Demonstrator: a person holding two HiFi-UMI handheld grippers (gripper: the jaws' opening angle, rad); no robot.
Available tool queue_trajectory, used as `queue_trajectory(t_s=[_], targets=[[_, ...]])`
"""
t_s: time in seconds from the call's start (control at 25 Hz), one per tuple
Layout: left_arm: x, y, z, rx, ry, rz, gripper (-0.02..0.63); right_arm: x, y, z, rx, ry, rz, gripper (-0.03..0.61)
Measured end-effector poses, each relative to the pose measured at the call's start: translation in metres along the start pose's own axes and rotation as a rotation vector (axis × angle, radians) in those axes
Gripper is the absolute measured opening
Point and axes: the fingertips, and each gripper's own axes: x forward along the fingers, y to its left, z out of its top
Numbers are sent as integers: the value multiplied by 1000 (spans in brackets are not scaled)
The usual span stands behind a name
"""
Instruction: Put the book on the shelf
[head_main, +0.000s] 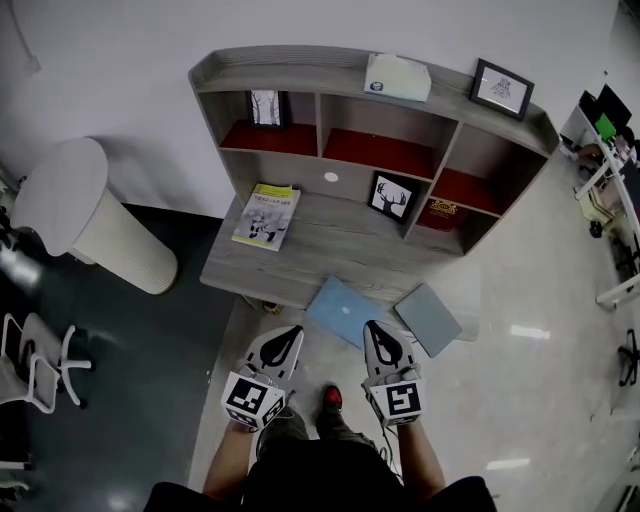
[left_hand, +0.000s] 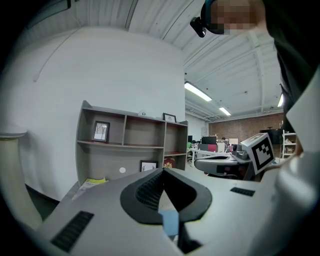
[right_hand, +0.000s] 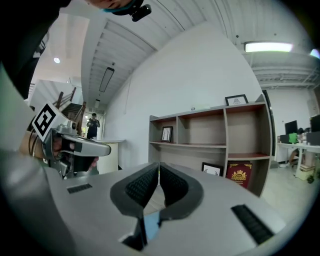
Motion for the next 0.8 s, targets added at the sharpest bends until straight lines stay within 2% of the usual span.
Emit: queue_trajectory(t_s=[0.24,0.4,0.56,0.8], targets=[[28,21,-17,-12,58,-72,3,13,-10,-25,35,58,-96,31],[42,34,-34,-16,106,-147,3,22,-1,-42,62,108,-155,31],[48,44,-65,-39,166,-200,3,29,12,-80,112,168,-202,31],[57,59,-116,-59,236,-237,3,44,16,-125,120,224,-260,31]])
